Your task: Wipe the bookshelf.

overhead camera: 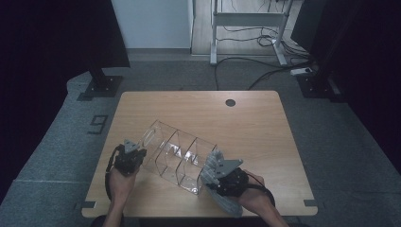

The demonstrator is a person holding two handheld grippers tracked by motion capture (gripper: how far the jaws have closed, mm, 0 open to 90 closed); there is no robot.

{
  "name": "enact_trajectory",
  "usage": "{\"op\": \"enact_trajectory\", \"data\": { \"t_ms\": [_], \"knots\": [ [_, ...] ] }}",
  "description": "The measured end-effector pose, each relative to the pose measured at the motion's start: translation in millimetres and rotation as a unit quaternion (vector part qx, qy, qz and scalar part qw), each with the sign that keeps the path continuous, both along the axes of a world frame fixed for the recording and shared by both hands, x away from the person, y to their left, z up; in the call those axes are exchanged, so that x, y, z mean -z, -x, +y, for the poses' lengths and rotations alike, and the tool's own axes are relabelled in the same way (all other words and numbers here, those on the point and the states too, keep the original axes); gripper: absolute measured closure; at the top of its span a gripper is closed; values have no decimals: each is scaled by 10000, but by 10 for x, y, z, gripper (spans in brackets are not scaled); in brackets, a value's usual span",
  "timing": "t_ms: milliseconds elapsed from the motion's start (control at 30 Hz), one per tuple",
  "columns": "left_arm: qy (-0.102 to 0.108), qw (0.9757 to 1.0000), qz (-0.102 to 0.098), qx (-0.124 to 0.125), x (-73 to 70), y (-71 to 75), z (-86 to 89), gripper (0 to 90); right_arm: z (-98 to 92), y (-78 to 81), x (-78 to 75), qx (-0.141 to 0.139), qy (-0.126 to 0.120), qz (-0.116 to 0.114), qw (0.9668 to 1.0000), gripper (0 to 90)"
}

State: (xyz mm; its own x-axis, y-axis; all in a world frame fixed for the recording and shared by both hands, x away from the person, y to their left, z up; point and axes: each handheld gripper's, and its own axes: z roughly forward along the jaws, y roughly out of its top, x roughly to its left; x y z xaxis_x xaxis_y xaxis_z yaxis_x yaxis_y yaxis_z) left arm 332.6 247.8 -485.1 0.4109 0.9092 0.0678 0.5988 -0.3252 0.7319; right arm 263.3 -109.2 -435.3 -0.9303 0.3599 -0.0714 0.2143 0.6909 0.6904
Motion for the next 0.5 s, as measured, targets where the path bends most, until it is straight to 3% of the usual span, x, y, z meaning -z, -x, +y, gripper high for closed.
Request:
{"op": "enact_trajectory", "data": {
  "t_ms": [300, 500],
  "knots": [
    [12, 10000, 5, 45, 2, 5, 20, 864, 59, 34, 30, -213, 105, 224, 9995, 695],
    [68, 9999, 2, 157, 7, 6, 49, 873, 68, -20, 123, -72, 168, 309, 9994, 694]
  ]
}}
